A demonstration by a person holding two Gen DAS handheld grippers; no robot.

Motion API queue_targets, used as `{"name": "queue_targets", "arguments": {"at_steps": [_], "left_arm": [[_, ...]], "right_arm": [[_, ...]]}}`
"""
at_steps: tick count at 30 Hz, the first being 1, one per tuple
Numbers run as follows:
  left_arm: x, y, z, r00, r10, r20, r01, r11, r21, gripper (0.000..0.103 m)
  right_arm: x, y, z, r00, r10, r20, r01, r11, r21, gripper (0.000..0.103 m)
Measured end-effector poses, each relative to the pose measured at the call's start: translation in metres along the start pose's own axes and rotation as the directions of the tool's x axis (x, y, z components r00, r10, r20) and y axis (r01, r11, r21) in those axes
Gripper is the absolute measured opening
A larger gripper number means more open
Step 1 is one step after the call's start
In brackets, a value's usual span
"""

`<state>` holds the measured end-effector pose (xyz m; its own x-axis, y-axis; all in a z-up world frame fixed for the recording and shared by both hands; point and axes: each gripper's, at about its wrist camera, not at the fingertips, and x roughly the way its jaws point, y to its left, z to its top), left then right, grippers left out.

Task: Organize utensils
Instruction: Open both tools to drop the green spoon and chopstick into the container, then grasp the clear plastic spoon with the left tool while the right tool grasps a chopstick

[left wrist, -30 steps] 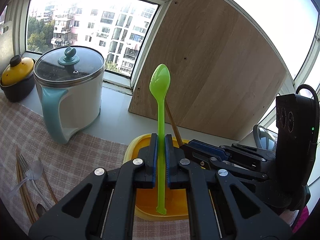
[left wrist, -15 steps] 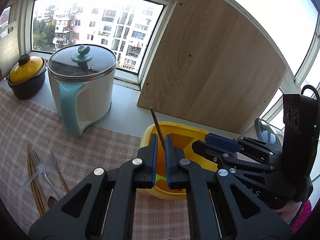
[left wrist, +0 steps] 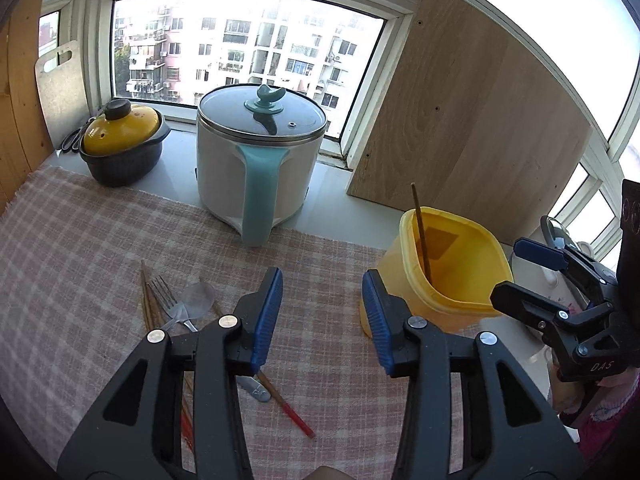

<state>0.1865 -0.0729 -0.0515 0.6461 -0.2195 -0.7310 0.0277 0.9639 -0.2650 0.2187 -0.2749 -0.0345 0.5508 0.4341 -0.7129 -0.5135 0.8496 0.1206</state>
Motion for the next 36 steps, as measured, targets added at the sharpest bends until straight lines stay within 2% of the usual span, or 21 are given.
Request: {"name": "queue_targets", "arguments": {"at_steps": [6,9,19,22,23,26,31,36], "left_arm": [[-0.012,0.056,-0.008,0.999,0.026,-0.035,-0.025,1.000,0.012,0.042],[-0.012,0.077,-0.011,0.997,0.051,-0.062,-0.048,0.998,0.049,0.042],[0.021,0.121,-0.023,0.979,0.052,-0.197,-0.028,0.992,0.124,0.042],[0.036,0.128,-0.027,0.970,0.043,-0.241,-0.007,0.989,0.148,0.032],[0.040,0.129,-0.028,0.967,0.042,-0.251,-0.003,0.988,0.156,0.032],[0.052,0.134,-0.031,0.959,0.037,-0.282,0.012,0.985,0.171,0.027],[0.064,0.141,-0.037,0.949,0.031,-0.314,0.029,0.982,0.184,0.027],[0.074,0.147,-0.042,0.941,0.022,-0.336,0.046,0.980,0.193,0.025]], "right_arm": [[0.005,0.026,-0.006,1.000,-0.011,-0.018,0.011,1.000,-0.022,0.101],[0.009,0.039,-0.008,1.000,-0.019,-0.015,0.018,0.999,-0.026,0.101],[0.030,0.081,-0.007,1.000,0.002,0.015,-0.002,1.000,0.018,0.102],[0.045,0.098,-0.005,1.000,-0.015,-0.020,0.015,0.999,-0.032,0.101],[0.052,0.103,-0.003,0.999,-0.022,-0.040,0.020,0.999,-0.049,0.101],[0.071,0.114,-0.002,0.994,-0.022,-0.108,0.014,0.997,-0.078,0.094],[0.097,0.128,-0.004,0.985,-0.023,-0.172,0.006,0.995,-0.099,0.082],[0.128,0.136,-0.006,0.967,-0.005,-0.257,-0.022,0.995,-0.101,0.071]]}}
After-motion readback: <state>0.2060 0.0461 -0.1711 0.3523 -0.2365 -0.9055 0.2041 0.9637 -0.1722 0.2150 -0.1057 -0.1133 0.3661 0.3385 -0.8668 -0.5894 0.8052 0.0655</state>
